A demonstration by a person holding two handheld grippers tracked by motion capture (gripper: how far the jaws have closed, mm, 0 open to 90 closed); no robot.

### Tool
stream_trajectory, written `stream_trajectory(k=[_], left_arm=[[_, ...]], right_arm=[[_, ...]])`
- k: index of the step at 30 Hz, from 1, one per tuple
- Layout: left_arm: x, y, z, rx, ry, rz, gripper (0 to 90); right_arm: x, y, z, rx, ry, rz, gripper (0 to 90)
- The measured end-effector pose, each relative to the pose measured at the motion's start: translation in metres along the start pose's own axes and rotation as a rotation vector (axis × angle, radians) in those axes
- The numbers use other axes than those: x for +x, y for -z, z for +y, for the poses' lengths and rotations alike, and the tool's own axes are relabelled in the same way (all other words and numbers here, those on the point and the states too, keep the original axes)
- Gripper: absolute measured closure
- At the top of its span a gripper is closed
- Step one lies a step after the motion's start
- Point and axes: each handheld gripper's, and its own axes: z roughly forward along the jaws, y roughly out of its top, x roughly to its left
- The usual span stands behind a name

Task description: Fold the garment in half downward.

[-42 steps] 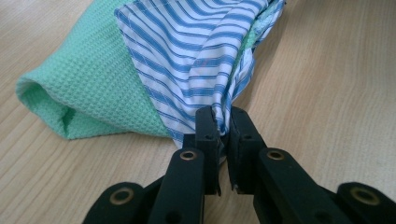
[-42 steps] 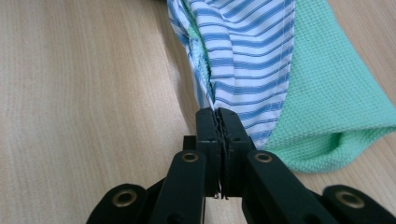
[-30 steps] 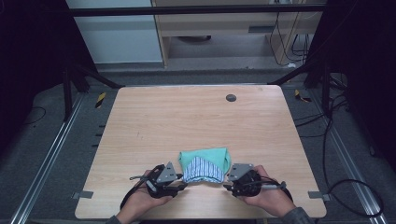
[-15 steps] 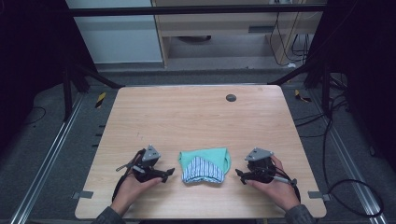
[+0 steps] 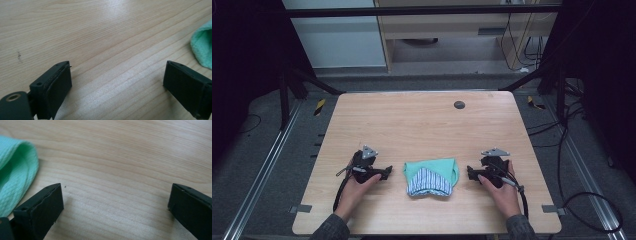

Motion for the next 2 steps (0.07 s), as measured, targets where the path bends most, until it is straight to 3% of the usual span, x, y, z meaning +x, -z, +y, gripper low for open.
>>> stream_trajectory(k=[2], left_arm=[[-0.001, -0.001, 0.0006, 0.008, 0.001, 0.004, 3.9]], right_arm=[[0.0015, -0.0007, 0.0007, -0.001, -0.022, -0.025, 0.2]])
